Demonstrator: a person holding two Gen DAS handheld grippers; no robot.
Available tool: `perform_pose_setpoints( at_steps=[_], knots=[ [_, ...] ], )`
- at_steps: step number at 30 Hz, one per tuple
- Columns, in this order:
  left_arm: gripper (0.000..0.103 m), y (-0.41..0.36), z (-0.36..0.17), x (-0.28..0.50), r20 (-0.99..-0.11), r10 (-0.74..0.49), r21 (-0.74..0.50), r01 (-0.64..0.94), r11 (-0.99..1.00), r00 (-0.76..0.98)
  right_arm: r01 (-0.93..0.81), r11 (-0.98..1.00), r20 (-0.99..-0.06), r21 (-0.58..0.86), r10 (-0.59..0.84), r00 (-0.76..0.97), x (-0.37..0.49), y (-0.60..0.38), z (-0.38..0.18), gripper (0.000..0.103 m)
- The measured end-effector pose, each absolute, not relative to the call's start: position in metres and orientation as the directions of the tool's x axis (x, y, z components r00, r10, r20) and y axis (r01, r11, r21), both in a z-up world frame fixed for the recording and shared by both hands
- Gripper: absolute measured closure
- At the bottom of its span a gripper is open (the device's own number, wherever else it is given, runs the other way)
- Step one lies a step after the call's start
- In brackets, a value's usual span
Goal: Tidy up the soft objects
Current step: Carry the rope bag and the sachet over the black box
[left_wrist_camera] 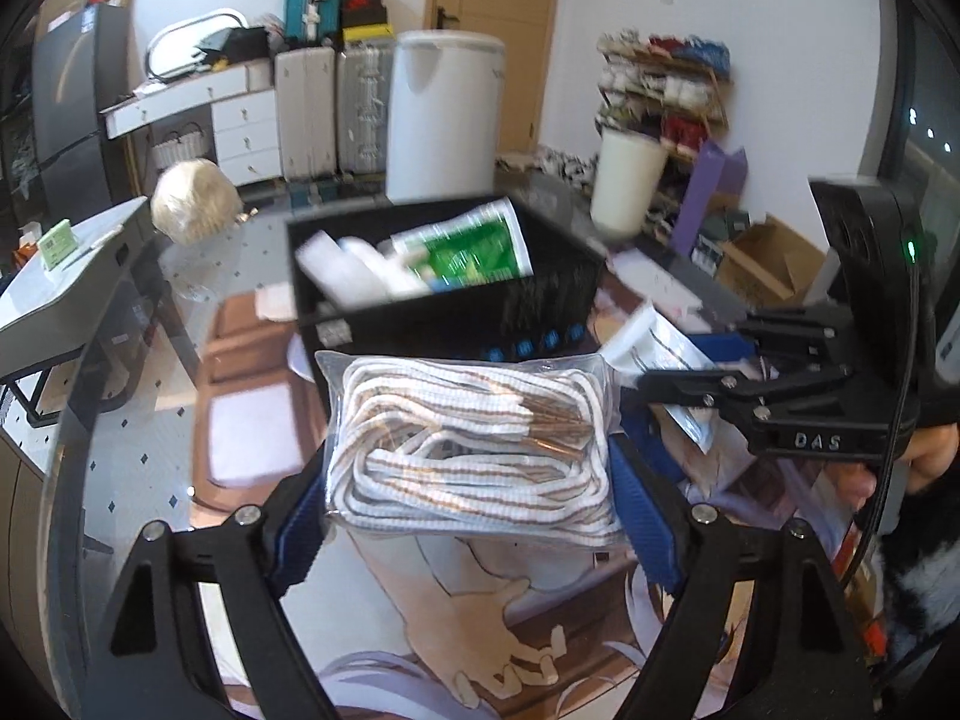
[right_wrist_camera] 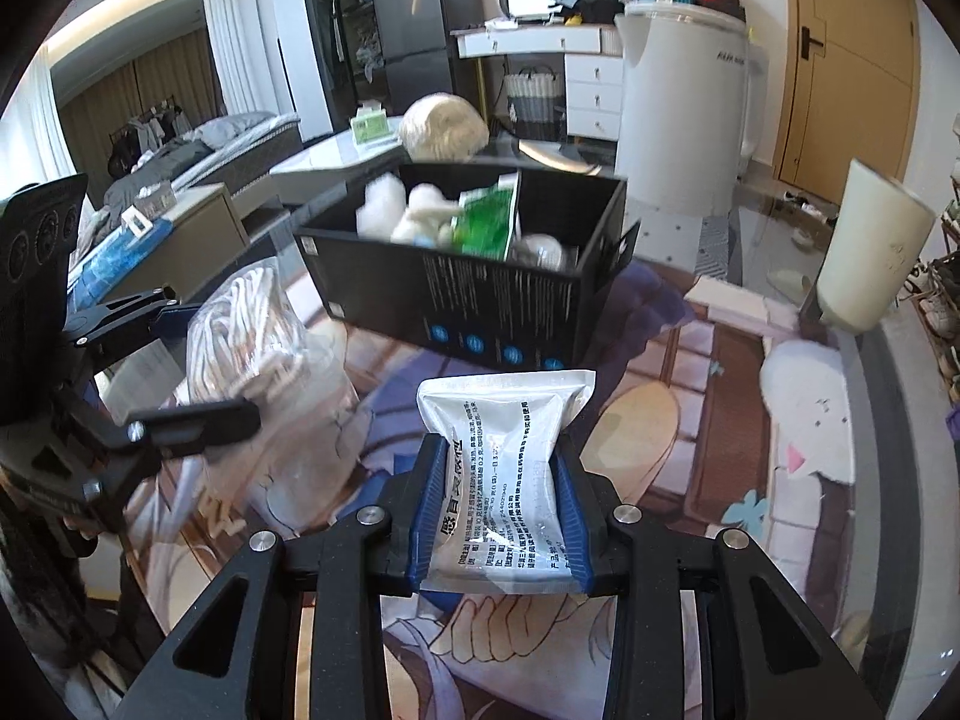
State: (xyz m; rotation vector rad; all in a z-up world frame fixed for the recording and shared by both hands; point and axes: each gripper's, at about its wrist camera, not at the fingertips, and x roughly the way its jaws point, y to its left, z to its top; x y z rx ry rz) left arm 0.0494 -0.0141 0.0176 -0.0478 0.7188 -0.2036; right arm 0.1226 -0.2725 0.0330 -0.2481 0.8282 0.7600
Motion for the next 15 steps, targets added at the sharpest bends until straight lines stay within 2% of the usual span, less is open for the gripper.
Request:
perform_pose_setpoints(
  at_steps=[7,15],
  knots=[
    [0.019,0.005,0.039,0.054,-0.583,-0.166,-0.124,0.115,0.986,0.796,-0.697,0.709,-0.664,0.110,0.574,0.479,0.118,-0.279,0.062,0.068],
    [0.019,0.020,0.050,0.076,-0.552,-0.118,-0.117,0.063,0.991,0.825,-0.681,0.716,-0.600,0.155,0.616,0.510,0.130,-0.272,0.082,0.068]
  ],
)
